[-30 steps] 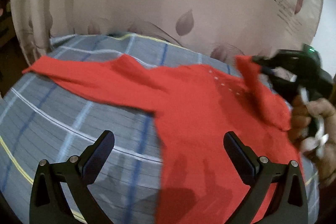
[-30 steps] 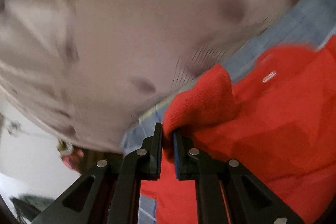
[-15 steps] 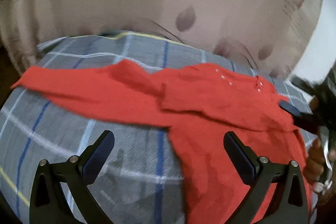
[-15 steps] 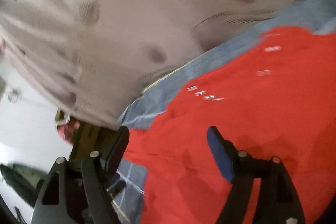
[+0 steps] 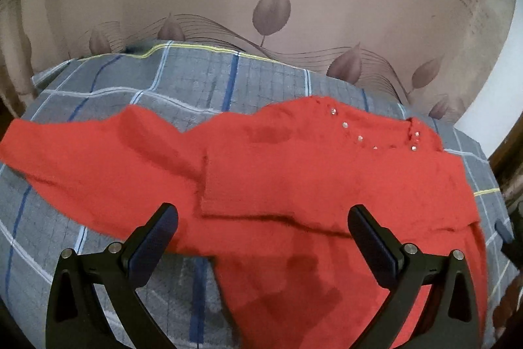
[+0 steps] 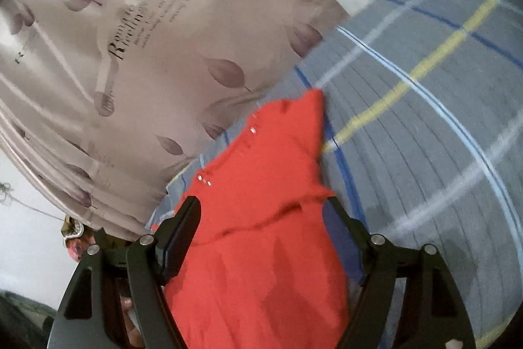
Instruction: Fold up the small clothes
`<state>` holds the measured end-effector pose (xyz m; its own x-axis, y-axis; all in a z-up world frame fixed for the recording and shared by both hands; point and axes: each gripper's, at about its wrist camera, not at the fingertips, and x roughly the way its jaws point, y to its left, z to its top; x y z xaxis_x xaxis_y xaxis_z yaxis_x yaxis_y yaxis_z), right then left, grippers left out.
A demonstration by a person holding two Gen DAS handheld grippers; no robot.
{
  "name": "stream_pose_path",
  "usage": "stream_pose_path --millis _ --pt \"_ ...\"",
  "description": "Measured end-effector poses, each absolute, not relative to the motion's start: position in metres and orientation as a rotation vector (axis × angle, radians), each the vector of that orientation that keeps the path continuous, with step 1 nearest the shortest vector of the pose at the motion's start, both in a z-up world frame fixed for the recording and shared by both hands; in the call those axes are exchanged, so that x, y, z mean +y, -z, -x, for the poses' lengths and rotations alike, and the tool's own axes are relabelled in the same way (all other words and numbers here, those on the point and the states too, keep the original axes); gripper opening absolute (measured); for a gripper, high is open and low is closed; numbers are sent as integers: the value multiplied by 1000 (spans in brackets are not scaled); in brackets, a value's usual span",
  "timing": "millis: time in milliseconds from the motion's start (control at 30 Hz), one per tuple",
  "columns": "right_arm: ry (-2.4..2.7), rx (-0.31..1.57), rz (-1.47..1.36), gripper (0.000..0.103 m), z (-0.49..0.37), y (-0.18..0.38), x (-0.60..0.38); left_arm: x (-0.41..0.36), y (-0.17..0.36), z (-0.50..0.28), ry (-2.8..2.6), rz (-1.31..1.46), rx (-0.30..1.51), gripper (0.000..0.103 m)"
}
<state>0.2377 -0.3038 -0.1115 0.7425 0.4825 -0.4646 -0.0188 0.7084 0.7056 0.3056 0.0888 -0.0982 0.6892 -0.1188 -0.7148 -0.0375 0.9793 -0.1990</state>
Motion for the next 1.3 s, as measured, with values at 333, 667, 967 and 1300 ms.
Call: stream_pose_path --millis 333,667,967,1300 --pt "-267 828 -516 74 -291 133 -250 228 75 -261 -114 352 759 103" --pt "-207 807 -408 74 -284 134 -232 398 123 -251 -79 836 793 85" --pt "-201 800 -393 79 -282 135 -230 427 138 -285 -114 933 764 82" --pt "-221 781 -439 83 -281 138 -236 383 82 -290 -113 786 630 5"
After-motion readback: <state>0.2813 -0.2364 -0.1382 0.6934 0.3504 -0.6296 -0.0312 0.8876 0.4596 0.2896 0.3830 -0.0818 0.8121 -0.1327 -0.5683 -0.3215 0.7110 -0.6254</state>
